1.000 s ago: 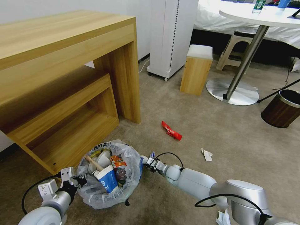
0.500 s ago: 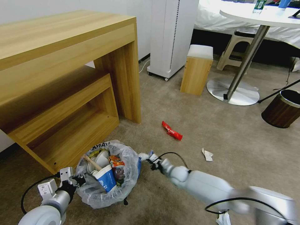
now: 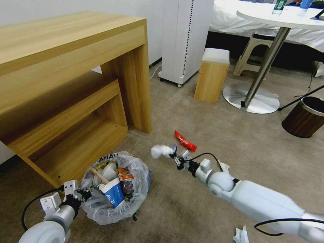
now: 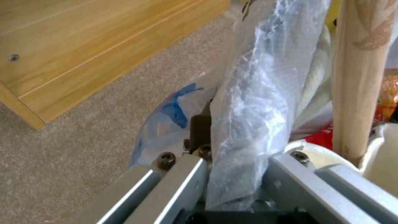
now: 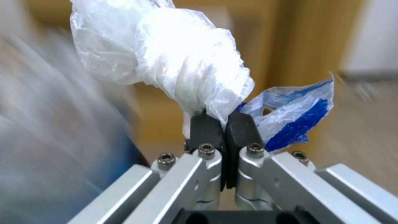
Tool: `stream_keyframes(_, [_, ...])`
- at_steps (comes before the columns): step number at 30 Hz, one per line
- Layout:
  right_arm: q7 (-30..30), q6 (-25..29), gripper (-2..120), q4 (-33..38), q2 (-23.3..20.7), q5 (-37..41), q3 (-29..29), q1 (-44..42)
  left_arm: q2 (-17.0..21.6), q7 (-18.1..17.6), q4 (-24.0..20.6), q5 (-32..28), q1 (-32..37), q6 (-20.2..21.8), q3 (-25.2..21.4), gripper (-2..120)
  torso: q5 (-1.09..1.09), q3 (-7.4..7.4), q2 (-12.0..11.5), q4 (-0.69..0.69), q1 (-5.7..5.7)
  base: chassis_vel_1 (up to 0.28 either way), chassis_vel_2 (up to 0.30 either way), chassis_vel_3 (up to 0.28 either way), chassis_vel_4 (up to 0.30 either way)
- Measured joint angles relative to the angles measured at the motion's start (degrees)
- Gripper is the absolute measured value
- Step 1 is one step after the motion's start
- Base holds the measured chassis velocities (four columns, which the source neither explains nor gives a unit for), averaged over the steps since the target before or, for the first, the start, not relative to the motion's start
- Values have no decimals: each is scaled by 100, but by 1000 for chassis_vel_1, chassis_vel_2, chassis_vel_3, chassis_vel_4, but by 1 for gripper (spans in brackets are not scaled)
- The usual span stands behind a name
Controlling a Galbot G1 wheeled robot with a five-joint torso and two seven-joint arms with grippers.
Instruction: Pick up the trash bin and place the garbage on the floor into it.
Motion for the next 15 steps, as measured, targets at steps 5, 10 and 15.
stream_keyframes(5, [-91,-69,0,1326,-195,400,-35,247,-7,-15,-68,15,23,14,-3,0,-1,0,0,1,0,0,0,0,0])
stream_keyframes(10, [260,-469,0,2000,32,655,-593,835,2,-67,-187,-4,14,40,-2,0,-2,0,0,1,0,0,0,0,0])
stream_keyframes(15, [569,-632,0,1966,290,774,-1369,1327,0,-86,-255,-14,39,57,-16,0,-1,0,0,1,0,0,0,0,0])
